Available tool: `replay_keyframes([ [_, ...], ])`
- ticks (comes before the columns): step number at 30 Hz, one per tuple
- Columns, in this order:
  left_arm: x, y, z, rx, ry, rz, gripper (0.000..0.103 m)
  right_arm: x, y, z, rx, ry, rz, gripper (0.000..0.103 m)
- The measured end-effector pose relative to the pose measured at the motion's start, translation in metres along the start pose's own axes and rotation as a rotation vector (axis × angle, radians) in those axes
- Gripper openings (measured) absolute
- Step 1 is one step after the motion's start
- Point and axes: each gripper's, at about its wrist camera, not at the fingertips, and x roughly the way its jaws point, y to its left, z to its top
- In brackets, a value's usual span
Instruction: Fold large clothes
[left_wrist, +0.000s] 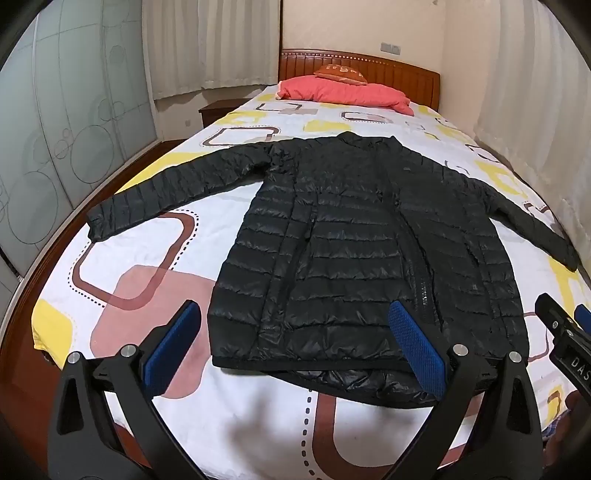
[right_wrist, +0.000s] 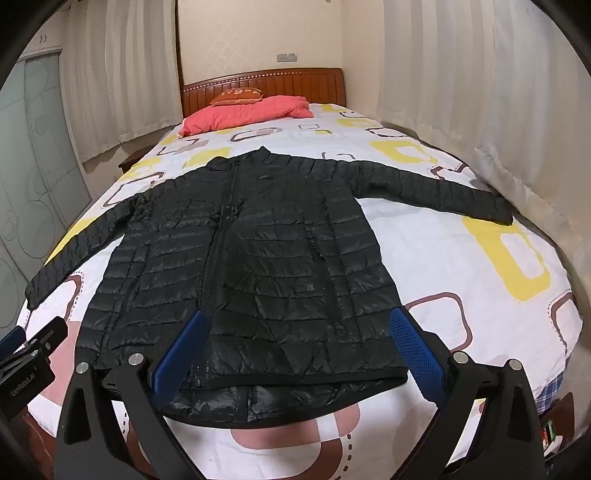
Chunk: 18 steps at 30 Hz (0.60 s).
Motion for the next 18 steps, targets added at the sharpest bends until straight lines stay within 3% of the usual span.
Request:
replay_keyframes([
  [18,0.0026,-0.0043,-0.0038,0.012,0.01,0.007,0.101,0.002,0.0014,-0.0013,0.001,0.006,0.002,0.098],
])
